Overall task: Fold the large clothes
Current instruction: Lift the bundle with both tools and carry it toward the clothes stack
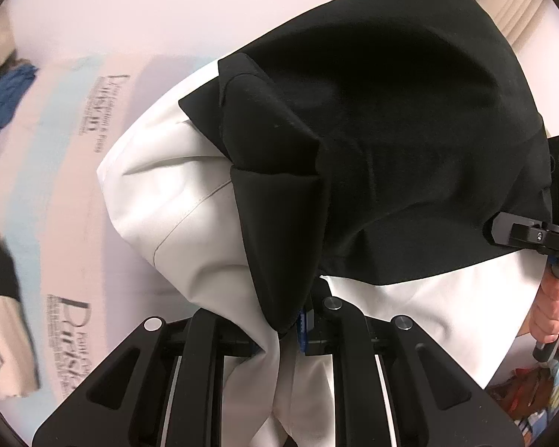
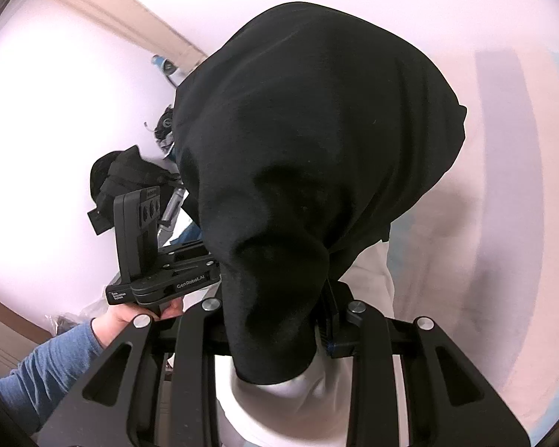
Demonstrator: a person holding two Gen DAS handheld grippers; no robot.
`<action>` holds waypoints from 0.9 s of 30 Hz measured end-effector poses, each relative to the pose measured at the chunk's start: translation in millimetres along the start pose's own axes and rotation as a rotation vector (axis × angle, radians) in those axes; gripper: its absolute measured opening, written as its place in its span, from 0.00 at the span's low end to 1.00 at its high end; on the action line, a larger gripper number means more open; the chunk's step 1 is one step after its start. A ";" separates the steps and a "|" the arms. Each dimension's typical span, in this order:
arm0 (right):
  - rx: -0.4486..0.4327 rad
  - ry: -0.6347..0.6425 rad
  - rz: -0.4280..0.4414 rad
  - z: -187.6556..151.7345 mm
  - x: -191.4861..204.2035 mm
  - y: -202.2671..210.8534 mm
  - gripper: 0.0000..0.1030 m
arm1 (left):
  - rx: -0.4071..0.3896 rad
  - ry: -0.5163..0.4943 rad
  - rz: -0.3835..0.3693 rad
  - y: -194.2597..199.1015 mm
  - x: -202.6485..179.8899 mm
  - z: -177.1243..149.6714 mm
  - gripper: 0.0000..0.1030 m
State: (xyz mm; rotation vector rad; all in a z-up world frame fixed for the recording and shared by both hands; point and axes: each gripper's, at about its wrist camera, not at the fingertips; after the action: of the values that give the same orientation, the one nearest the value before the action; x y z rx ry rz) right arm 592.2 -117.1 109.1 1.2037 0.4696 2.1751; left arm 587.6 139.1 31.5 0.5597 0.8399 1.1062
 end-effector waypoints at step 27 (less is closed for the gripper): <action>0.112 0.262 0.282 37.1 338.4 -184.6 0.26 | -0.113 0.105 0.372 344.3 280.2 8.9 0.12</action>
State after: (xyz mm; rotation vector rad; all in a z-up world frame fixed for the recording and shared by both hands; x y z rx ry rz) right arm 547.5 244.5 240.2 1.1014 0.5652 2.5964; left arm 464.8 525.7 212.1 0.5810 0.7755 1.5243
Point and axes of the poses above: each gripper's, at about its wrist camera, not at the fingertips, and y roughly against the way its jaws point, x to its left, z to its top, and after that the axes turned 6 degrees about -x, right-handed
